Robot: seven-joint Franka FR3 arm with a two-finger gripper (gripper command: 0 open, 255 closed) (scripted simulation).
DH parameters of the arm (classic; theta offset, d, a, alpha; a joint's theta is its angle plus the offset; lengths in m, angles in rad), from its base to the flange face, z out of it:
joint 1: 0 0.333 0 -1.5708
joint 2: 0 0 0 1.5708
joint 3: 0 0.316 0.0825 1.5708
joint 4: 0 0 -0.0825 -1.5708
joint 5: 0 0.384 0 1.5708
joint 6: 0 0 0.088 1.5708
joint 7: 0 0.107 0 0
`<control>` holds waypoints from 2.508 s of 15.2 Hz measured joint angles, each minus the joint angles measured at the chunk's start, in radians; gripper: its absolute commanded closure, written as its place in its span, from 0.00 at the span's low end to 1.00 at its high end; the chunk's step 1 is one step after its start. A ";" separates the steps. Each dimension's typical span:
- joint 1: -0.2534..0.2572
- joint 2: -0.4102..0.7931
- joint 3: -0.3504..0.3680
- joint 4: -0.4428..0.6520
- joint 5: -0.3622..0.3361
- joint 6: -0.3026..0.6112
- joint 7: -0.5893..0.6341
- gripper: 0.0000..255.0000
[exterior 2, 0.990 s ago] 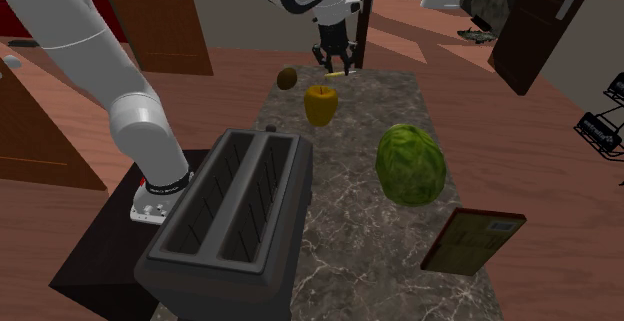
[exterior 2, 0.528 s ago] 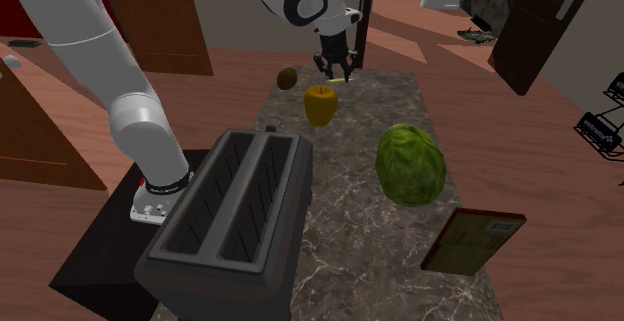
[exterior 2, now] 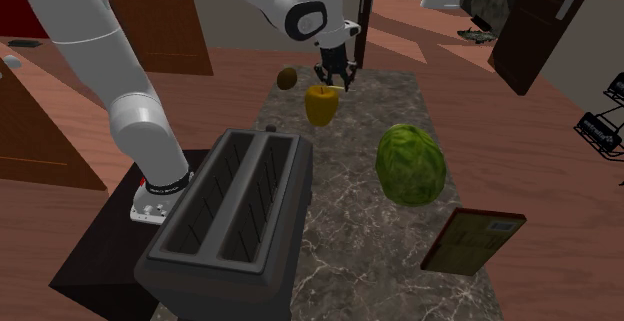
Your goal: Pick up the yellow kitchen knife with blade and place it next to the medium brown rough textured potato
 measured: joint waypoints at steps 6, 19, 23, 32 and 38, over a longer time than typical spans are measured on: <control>0.001 0.055 0.000 -0.040 0.007 0.086 -0.003 1.00; 0.052 0.129 0.038 0.291 -0.166 -0.377 0.062 0.00; 0.050 0.147 0.035 0.271 -0.173 -0.345 0.064 0.00; 0.048 0.163 0.034 0.257 -0.176 -0.316 0.067 1.00; 0.048 0.163 0.034 0.257 -0.176 -0.316 0.067 1.00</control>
